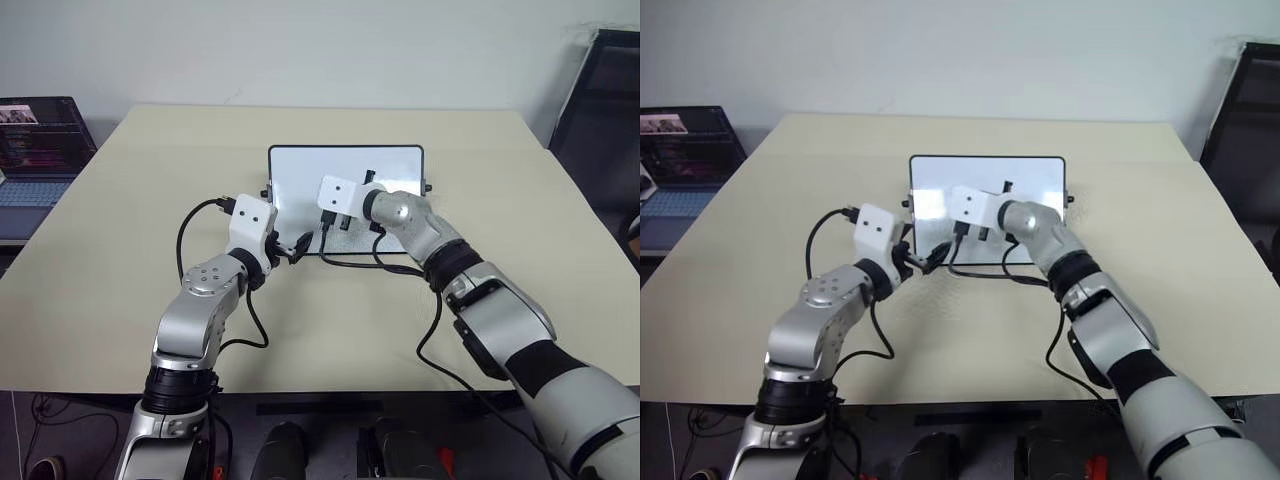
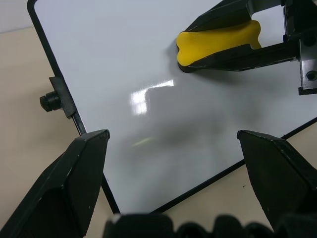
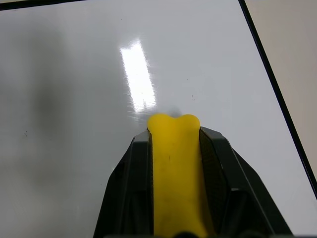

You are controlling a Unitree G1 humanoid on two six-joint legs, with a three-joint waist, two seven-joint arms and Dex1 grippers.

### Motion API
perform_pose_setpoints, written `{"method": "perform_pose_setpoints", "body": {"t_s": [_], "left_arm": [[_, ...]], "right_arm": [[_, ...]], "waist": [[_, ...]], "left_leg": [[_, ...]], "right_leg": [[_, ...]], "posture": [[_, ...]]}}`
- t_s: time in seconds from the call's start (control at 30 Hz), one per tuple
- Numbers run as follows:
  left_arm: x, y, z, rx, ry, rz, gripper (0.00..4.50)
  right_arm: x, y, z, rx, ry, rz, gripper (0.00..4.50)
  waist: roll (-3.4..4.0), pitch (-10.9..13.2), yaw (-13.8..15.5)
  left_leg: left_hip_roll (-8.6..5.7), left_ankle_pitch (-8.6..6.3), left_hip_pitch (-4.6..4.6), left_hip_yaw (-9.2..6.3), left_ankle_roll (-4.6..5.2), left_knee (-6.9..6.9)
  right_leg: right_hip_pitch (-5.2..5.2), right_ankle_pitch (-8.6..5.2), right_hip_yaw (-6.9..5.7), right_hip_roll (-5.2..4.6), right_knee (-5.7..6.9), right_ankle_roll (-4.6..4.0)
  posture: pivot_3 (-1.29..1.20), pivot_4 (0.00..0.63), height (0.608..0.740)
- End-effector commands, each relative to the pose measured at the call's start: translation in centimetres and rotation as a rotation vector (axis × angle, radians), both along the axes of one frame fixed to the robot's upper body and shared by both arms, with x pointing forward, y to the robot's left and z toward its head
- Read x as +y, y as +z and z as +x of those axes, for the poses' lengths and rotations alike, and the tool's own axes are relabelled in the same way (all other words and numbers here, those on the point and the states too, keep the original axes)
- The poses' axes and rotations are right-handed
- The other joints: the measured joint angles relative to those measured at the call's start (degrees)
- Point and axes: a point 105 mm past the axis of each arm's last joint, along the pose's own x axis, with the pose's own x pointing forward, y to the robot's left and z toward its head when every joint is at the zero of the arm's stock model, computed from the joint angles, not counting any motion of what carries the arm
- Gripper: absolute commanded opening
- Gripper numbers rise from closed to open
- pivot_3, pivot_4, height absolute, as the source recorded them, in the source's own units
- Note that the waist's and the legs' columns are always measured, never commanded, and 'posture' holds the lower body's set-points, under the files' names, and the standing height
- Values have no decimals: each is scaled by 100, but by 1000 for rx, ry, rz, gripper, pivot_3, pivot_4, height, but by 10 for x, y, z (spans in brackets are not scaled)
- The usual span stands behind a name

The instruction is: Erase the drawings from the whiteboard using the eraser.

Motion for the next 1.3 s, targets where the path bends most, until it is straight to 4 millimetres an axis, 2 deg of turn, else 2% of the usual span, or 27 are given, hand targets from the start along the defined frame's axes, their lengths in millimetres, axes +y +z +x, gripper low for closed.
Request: {"method": "perform_pose_setpoints", "body": {"t_s": [0.03, 0.13, 0.27, 0.4, 0.5, 0.57, 0.67, 0.87, 1.07, 1.3], "left_arm": [[-5, 16, -2, -61, -20, -4, 4500], [-7, 17, -2, -66, -32, 3, 4500], [-13, 18, -6, -95, -83, 52, 4500], [-22, 20, -10, -108, -149, 56, 4500], [-32, 22, -15, -125, -237, 79, 4500], [-38, 24, -17, -150, -299, 99, 4500], [-51, 27, -18, -166, -396, 100, 4500], [-90, 27, -28, -187, -687, 127, 4500], [-126, 26, -37, -192, -944, 146, 4500], [-132, 16, -38, -184, -1069, 196, 4500]], "right_arm": [[-11, -13, -2, 74, -9, 6, 977], [-12, -8, -5, 64, -3, 74, 977], [-22, 24, -7, 22, -34, 289, 977], [-45, 50, -20, 7, -68, 465, 977], [-68, 53, -39, 21, -113, 552, 977], [-90, 49, -51, 31, -191, 618, 977], [-119, 33, -72, 83, -329, 732, 977], [-151, -8, -108, 179, -557, 866, 977], [-176, -38, -116, 211, -748, 907, 977], [-200, -57, -115, 238, -863, 924, 977]], "waist": [[0, 0, 2], [0, 0, 1], [1, 4, 9], [3, 7, 31], [3, 7, 72], [3, 7, 104], [3, 7, 150], [4, 7, 144], [4, 7, 116], [5, 7, 92]], "left_leg": [[0, 0, 0, -1, 0, -1], [1, -1, -1, -1, -1, -5], [1, -2, -10, -4, -2, -5], [1, -2, -52, -8, -2, -5], [2, -8, -73, -15, -7, -5], [4, -15, -86, -17, -13, -5], [3, -19, -98, -14, -13, -6], [-2, -18, -94, -5, -12, 1], [-1, -17, -91, 7, -10, 5], [1, -18, -91, 10, -9, 4]], "right_leg": [[0, 0, -1, 0, 0, 0], [0, 0, -3, 0, -4, 0], [-4, 2, -5, 0, -7, -2], [-35, 17, -16, -1, -24, -22], [-40, 18, -31, -2, -37, -21], [-49, 15, -35, -2, -43, -23], [-60, 11, -33, -3, -46, -24], [-57, 9, -33, 1, -41, -22], [-57, -4, -30, 13, -39, 2], [-59, -4, -20, 37, -39, 1]], "posture": [[0, 150, 740], [0, 150, 740], [0, 150, 740], [0, 150, 740], [0, 150, 740], [0, 150, 740], [0, 150, 740], [0, 150, 740], [0, 150, 740], [0, 150, 740]]}}
